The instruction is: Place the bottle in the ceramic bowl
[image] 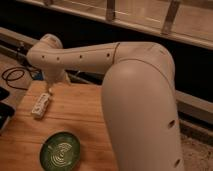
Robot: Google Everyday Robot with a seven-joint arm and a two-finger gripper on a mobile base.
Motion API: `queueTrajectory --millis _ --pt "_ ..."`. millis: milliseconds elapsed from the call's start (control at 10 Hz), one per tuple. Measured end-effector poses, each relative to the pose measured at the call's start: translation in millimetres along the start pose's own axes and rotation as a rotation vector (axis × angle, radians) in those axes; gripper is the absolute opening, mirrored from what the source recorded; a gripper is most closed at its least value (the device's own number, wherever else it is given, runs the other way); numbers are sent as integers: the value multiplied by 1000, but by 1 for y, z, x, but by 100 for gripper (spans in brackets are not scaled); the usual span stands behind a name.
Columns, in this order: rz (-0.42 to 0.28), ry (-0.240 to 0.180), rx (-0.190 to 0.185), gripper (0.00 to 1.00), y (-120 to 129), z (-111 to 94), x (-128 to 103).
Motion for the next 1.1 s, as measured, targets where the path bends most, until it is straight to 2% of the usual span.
queueTrajectory --millis 300,500,800,900,1100 --pt "0 -18 -8 65 -2 -3 -5" --pt "-41 -30 -18 65 13 -1 -21" --pt "-105 -44 -45 65 61 24 -62" --pt "-114 -43 -62 65 77 40 -74" --pt "-113 -36 -79 65 92 72 -83"
